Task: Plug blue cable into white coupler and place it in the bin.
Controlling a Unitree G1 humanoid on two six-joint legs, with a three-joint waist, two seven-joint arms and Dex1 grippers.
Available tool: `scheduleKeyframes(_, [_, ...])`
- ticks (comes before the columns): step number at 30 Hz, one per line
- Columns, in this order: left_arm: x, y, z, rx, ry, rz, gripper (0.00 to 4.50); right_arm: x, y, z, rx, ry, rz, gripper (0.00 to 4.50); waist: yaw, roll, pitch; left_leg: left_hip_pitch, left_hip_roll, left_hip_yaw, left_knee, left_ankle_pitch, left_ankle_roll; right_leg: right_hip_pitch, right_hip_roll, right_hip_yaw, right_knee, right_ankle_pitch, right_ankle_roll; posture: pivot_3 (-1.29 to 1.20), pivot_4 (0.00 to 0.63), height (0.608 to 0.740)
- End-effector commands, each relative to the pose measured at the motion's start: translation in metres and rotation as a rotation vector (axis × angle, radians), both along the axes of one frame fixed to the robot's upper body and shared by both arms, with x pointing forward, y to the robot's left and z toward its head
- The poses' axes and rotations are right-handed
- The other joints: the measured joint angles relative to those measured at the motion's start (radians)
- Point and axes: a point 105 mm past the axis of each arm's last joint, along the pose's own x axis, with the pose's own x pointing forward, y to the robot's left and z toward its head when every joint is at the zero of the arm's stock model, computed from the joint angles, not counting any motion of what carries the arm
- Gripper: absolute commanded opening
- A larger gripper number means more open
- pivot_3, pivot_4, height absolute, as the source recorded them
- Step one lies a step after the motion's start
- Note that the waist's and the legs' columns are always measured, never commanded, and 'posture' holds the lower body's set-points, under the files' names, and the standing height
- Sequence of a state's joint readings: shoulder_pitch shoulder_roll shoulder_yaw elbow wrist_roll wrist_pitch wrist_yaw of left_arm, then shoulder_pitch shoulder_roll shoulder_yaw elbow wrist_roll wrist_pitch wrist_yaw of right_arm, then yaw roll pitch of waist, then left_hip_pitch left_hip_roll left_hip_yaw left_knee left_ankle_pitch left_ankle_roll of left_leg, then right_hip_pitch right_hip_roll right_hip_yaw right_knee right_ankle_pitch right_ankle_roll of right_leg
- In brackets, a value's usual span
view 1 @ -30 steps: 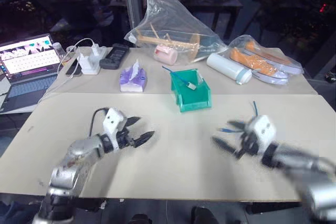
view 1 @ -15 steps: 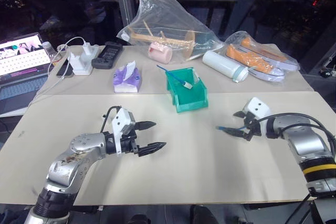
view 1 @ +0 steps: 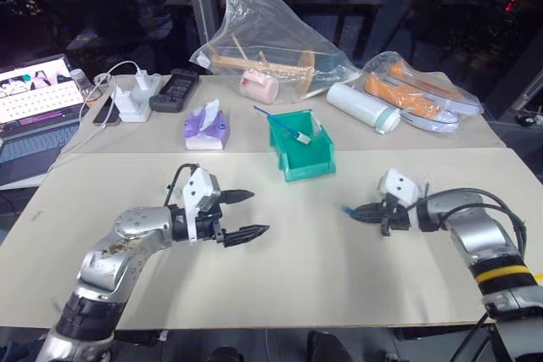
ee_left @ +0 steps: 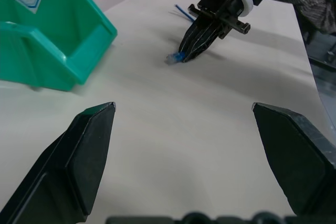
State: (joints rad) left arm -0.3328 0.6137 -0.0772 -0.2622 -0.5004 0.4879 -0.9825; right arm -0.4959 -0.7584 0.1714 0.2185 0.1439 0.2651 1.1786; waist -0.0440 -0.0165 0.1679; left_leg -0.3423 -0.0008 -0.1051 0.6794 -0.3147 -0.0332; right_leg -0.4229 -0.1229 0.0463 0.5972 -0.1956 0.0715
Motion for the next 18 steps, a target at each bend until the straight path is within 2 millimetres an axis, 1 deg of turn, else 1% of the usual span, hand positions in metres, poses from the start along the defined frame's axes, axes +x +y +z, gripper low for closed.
scheduleKeyframes(1, [0.005,-0.023,-0.008,0.102,-0.094,-0.120,4.50,-0.033,0.057,0.010,0.022,-0.010,0.237,0.04,0.002,0.000,0.000,0.000,0.000,0.000,0.000,0.001,-0.001,0.000,0.000,0.000,0.000,0.000,0.000,0.00,0.150,0.740])
scheduleKeyframes(3, [0.006,-0.030,-0.016,0.167,-0.130,-0.176,4.50,-0.046,0.076,0.010,0.031,-0.004,0.291,0.04,0.001,0.000,0.000,-0.002,0.000,0.000,0.001,0.003,-0.006,0.000,0.000,0.000,0.000,0.000,0.001,0.00,0.150,0.740])
scheduleKeyframes(6, [0.004,-0.038,-0.030,0.261,-0.168,-0.264,4.50,-0.057,0.099,0.012,0.044,-0.015,0.339,0.04,0.003,0.000,0.000,-0.002,0.000,0.000,0.001,0.003,-0.006,0.000,0.000,0.000,0.000,0.001,0.001,0.00,0.150,0.740])
scheduleKeyframes(9, [0.001,-0.044,-0.038,0.298,-0.170,-0.315,4.50,-0.063,0.112,0.008,0.044,0.010,0.350,0.04,0.003,0.000,0.000,-0.002,0.000,0.000,0.001,0.003,-0.005,-0.001,0.000,0.000,0.000,0.000,0.001,0.00,0.150,0.740])
scheduleKeyframes(10, [-0.001,-0.045,-0.042,0.321,-0.177,-0.336,4.50,-0.063,0.113,0.007,0.048,0.026,0.339,1.06,0.003,0.000,0.000,-0.002,0.000,0.000,0.001,0.003,-0.005,-0.001,0.000,-0.001,0.000,0.000,0.001,0.00,0.150,0.740])
scheduleKeyframes(12, [-0.004,-0.044,-0.049,0.360,-0.183,-0.362,4.50,-0.062,0.112,0.005,0.043,0.038,0.316,1.67,0.003,0.000,0.000,-0.003,0.000,-0.001,0.001,0.003,-0.005,-0.001,0.000,-0.001,0.000,0.001,0.001,0.00,0.150,0.740])
scheduleKeyframes(14, [-0.006,-0.044,-0.052,0.369,-0.174,-0.375,4.50,-0.059,0.107,0.004,0.021,0.024,0.296,2.30,0.004,0.000,0.000,-0.003,0.000,-0.001,0.001,0.003,-0.005,-0.001,0.000,-0.001,0.000,0.001,0.001,0.00,0.150,0.740])
scheduleKeyframes(15, [-0.007,-0.044,-0.053,0.364,-0.165,-0.374,4.50,-0.057,0.105,0.007,0.028,0.015,0.275,2.72,0.004,0.000,0.000,-0.003,0.000,-0.001,0.001,0.003,-0.005,-0.001,0.000,-0.001,0.000,0.001,0.001,0.00,0.150,0.740])
scheduleKeyframes(18, [-0.007,-0.044,-0.055,0.365,-0.151,-0.373,4.50,-0.055,0.101,0.023,0.081,-0.018,0.230,3.70,0.004,0.000,0.000,-0.003,0.000,-0.001,0.001,0.001,-0.001,-0.001,0.000,-0.001,0.001,0.001,0.001,0.00,0.150,0.740])
